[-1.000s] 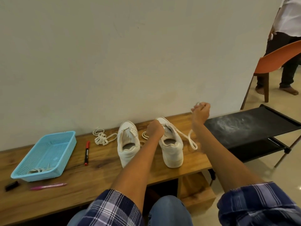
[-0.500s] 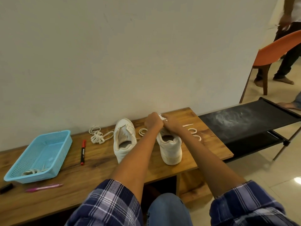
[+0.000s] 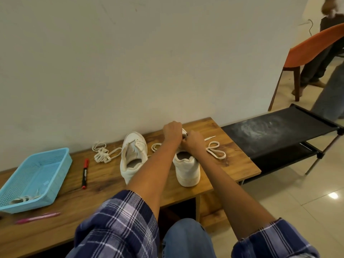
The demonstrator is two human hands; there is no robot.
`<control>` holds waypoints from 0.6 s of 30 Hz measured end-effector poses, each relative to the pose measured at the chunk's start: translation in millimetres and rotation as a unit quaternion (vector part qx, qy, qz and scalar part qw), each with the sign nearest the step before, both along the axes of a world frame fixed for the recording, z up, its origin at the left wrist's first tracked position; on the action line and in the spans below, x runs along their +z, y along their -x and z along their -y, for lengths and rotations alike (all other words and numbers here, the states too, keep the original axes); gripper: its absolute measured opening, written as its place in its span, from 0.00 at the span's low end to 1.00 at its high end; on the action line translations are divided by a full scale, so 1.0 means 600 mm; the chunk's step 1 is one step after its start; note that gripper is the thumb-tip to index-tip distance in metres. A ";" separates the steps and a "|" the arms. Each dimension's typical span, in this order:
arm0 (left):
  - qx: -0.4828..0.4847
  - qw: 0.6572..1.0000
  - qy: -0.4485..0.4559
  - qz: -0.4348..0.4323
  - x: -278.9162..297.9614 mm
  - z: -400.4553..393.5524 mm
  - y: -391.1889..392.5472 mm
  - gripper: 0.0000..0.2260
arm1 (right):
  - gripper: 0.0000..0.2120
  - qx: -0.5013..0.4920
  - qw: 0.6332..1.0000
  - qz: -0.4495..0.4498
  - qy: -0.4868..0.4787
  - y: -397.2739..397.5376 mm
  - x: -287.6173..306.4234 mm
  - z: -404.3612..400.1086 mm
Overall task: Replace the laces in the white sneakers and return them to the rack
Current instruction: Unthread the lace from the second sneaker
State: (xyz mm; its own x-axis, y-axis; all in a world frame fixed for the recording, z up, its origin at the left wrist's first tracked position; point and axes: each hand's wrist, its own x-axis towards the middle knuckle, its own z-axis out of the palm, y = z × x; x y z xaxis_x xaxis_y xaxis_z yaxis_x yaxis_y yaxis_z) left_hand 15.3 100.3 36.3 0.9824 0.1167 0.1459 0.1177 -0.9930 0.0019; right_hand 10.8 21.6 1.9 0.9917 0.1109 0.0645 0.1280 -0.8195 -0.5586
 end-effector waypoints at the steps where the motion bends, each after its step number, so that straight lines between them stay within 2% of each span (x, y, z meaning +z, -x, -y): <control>1: -0.017 1.000 -0.004 0.010 0.003 -0.002 -0.002 0.12 | 0.17 -0.004 1.000 0.001 -0.004 0.000 0.000 0.001; 6: -0.056 0.997 -0.009 0.049 0.000 -0.014 -0.011 0.13 | 0.19 0.000 1.000 0.010 -0.003 0.006 0.003 0.003; 10: -0.062 0.996 0.042 0.056 -0.008 -0.015 -0.016 0.12 | 0.11 -0.006 0.999 0.002 -0.042 0.007 0.001 0.004; 13: 0.037 0.986 0.145 0.074 -0.022 -0.029 -0.007 0.10 | 0.10 -0.013 0.998 -0.002 -0.064 0.005 -0.002 0.004; 14: 0.094 0.971 0.209 0.073 -0.027 -0.037 -0.002 0.11 | 0.10 -0.007 0.998 -0.007 -0.058 0.006 -0.001 0.004; 16: 0.195 0.915 0.346 0.072 -0.038 -0.048 0.003 0.14 | 0.06 0.010 0.999 -0.018 -0.035 0.007 0.003 0.003; 17: 0.215 0.899 0.375 0.075 -0.040 -0.050 0.003 0.14 | 0.05 0.015 0.999 -0.021 -0.026 0.008 0.004 0.002; 18: 0.209 0.903 0.365 0.088 -0.038 -0.050 0.002 0.13 | 0.05 0.016 0.999 -0.023 -0.023 0.009 0.005 0.001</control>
State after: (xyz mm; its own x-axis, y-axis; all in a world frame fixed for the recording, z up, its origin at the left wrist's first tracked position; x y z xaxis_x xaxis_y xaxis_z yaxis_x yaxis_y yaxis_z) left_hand 14.1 130.5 13.3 0.7996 0.5997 0.0307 0.4153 -0.5892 0.6931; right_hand 5.7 20.8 4.8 0.9897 0.1413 0.0243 0.1274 -0.7892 -0.6007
